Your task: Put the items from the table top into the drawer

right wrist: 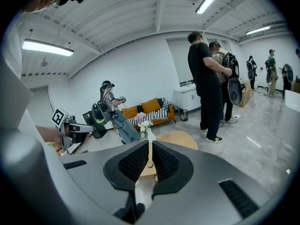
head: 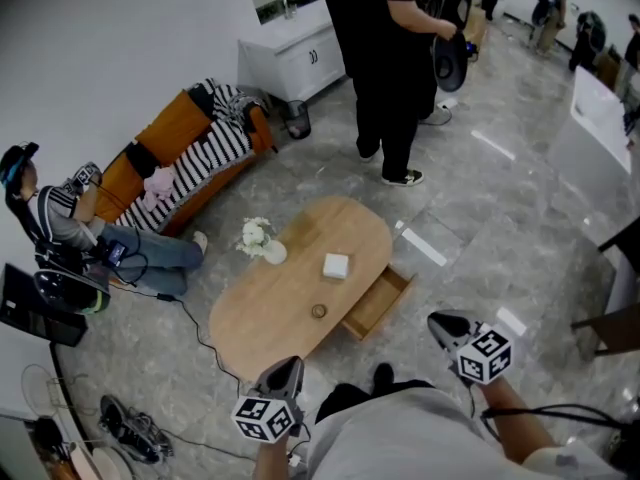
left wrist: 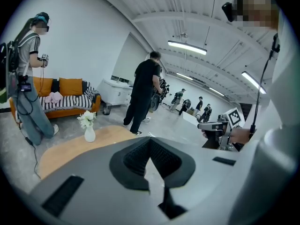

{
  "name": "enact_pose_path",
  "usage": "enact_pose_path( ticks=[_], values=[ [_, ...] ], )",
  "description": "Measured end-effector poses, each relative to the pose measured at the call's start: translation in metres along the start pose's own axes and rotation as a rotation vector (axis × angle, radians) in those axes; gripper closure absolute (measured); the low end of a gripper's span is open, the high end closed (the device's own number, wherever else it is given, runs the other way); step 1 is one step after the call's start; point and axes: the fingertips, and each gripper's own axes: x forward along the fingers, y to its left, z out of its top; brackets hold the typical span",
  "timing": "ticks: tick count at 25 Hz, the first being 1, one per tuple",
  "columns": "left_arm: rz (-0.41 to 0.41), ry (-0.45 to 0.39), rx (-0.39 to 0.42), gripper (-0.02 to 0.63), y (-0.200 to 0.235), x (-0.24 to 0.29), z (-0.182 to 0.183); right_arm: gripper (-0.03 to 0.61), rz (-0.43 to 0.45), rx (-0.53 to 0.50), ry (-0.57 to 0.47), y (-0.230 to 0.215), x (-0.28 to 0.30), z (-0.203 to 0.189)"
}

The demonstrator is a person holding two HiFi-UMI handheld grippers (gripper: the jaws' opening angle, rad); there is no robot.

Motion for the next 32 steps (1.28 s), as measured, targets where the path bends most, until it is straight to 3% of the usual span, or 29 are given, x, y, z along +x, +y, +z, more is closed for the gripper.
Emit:
enact_pose_path(
  ticks=[12, 21, 32],
  values=[
    [-0.077, 0.081, 0.079, 0.612, 0.028, 0.030, 0.014, 0.532, -0.106, 0.097, -0.004, -0.009, 0.024, -0.004],
    [-0.121, 0.091, 0.130, 0.612, 0.067, 0.037, 0.039, 0.532, -0.166, 0.155, -0.010, 0.017, 0.042, -0.008],
    [-0.196, 0.239, 0.174, 0.612, 0.099, 0.081, 0.012, 0.534, -0.139, 0.215, 0.001, 0.048, 0.077, -0.015]
  ],
)
